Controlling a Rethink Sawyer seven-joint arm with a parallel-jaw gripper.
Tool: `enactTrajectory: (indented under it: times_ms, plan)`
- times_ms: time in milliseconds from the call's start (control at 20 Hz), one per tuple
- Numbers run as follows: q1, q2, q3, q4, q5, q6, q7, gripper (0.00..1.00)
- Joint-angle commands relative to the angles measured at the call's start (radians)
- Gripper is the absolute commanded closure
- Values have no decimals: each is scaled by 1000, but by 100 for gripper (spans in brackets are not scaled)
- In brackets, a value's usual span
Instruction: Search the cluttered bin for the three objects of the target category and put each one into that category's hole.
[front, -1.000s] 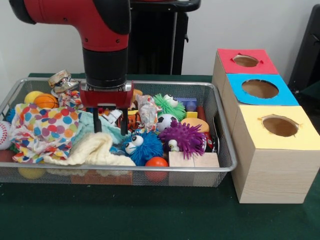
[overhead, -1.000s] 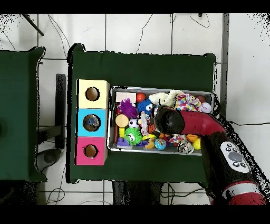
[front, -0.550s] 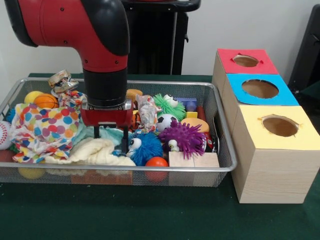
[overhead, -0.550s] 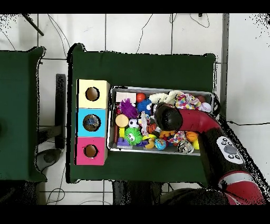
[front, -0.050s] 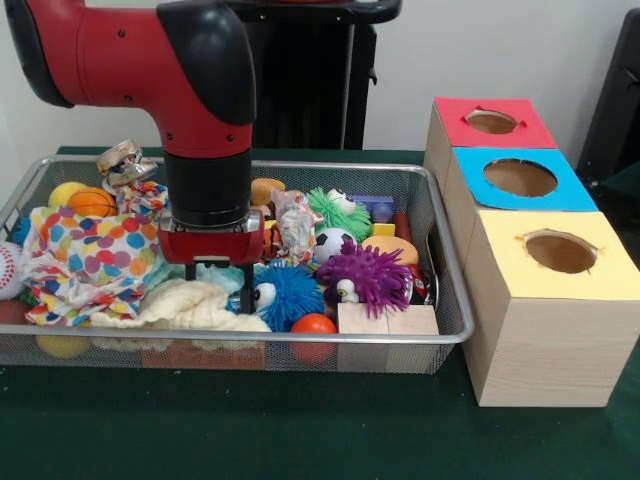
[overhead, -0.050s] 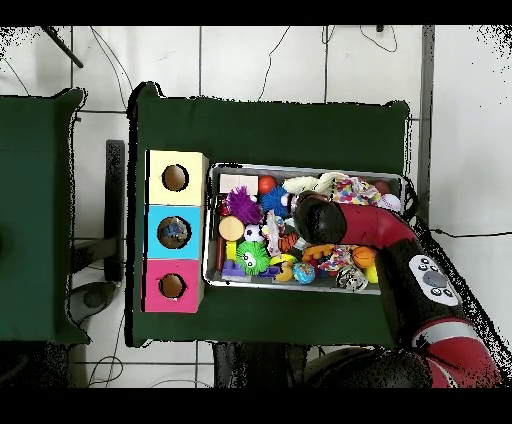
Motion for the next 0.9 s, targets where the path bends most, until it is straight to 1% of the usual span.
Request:
enactTrajectory:
  times_ms: [50, 100, 450, 550, 700, 750, 800, 900]
  plan:
    - [-16, 59, 35, -57, -40, -66, 27, 0]
    - [-15, 59, 33, -58, -42, -68, 28, 100]
    - [-11, 61, 31, -67, -41, -64, 25, 100]
    - [-5, 59, 23, -68, -32, -46, 32, 100]
    - [5, 38, 9, -44, -18, -23, 53, 100]
    - [9, 14, 1, -17, -12, -13, 64, 100]
    - [17, -27, -15, 24, -2, 9, 82, 100]
    - [37, -135, -49, 130, 28, 70, 121, 100]
